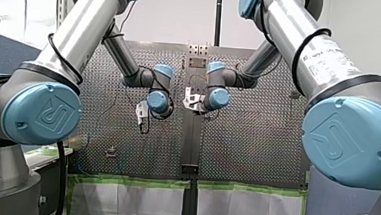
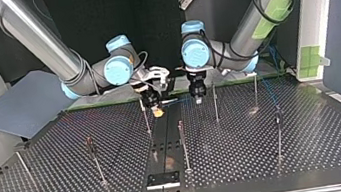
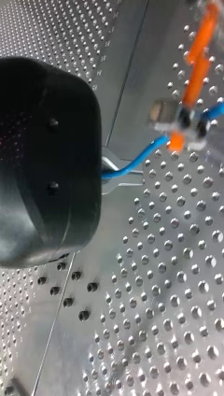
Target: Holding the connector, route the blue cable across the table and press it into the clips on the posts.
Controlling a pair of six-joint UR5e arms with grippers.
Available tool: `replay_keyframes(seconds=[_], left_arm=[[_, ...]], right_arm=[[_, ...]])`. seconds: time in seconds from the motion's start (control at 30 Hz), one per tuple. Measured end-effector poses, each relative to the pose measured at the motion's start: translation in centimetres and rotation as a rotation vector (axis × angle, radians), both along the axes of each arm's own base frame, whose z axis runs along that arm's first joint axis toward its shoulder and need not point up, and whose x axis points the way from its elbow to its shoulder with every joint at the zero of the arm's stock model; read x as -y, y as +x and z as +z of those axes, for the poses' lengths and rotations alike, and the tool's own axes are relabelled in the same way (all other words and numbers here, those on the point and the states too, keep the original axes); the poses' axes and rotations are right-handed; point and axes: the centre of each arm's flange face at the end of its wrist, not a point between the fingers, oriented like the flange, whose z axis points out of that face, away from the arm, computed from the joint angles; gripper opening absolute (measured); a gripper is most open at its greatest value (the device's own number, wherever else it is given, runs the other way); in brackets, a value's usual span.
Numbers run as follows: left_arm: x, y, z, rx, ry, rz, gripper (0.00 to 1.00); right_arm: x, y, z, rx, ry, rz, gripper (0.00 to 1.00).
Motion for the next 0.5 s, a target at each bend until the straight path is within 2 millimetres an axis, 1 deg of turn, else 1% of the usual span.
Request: replay_keyframes(seconds=[0.07,0.2,0.5], left_arm=[[-0.1,-0.2,0.7,0.001,-0.003,0.001,0.0],[-0.2,-0.6,2.6,0.01,-0.009,0.002,0.0],[-0.4,-1.9,7.4,0.046,-0.02,-0.004,0.0]], right_arm=[[-0.1,-0.1,1.0,0.01,-0.009,-0.001,0.0],[-0.3,-0.3,3.8,0.041,-0.03,-0.002,0.0],[-1.6,-1.5,9.8,0.076,-0.045,-0.008,0.0]])
